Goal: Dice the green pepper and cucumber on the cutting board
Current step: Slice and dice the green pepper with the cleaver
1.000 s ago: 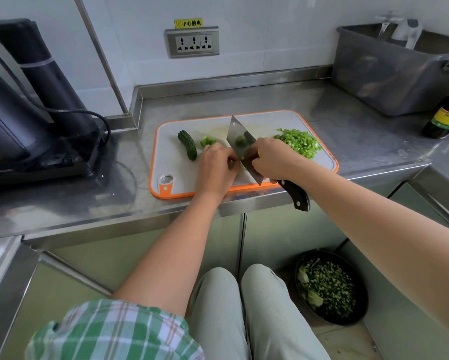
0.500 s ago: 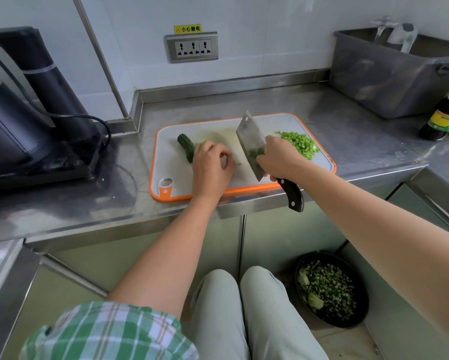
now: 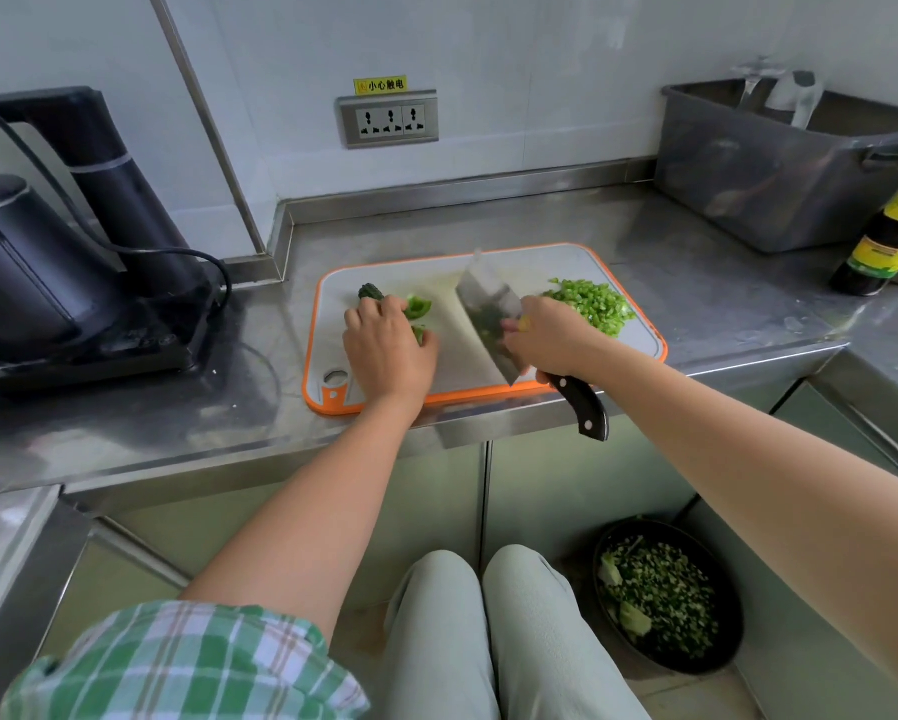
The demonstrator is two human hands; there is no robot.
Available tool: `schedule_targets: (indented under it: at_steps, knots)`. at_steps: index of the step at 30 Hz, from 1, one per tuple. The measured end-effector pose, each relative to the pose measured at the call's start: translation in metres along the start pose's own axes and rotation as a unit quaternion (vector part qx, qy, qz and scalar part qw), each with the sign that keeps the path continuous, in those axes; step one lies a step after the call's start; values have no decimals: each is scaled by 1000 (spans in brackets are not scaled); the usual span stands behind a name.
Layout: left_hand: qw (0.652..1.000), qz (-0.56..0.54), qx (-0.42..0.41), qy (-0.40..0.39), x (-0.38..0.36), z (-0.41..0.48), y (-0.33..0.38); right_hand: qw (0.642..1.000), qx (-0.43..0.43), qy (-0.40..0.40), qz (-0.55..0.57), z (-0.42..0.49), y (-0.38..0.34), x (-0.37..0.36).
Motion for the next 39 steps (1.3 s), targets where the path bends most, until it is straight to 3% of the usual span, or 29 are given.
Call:
schedule_targets:
  at_steps: [6, 11, 13, 16, 19, 21, 29, 33, 36, 39]
  knots:
    - [998, 46, -27, -25, 0, 6, -5, 999, -48, 16, -18, 1, 5, 11]
    - [997, 62, -44, -30, 0, 11, -10, 999, -3, -29, 29, 5, 5, 8]
    - [997, 59, -54, -17, -1, 10, -7, 999, -21, -27, 41, 5, 6, 8]
    - [987, -6, -157, 23, -6, 6, 4, 996, -43, 9, 79, 2, 12, 16]
    - [960, -33, -278, -11, -14, -2, 30, 986, -51, 37, 153, -2, 18, 26]
    - [951, -13, -306, -38, -21, -7, 49, 981, -54, 55, 176, -5, 20, 32]
    - [966, 24, -238, -94, -34, -4, 83, 974, -74, 86, 198, -13, 44, 51]
    - [952, 13, -296, -84, -34, -8, 92, 974, -67, 97, 194, -16, 44, 54]
    - [958, 43, -265, -105, -36, -9, 87, 973, -72, 110, 192, -14, 44, 54]
    - [950, -1, -304, -66, -30, -15, 80, 969, -70, 118, 206, -13, 44, 52]
Point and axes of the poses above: each hand's wrist, its own z-axis towards the middle knuckle, its own x-axis out of the back of the hand, y = z × x, the point moved 1 cm from there along z, towards the middle knuckle, and after that the axes turned 7 degrees about -y, right-handed, at the moved point
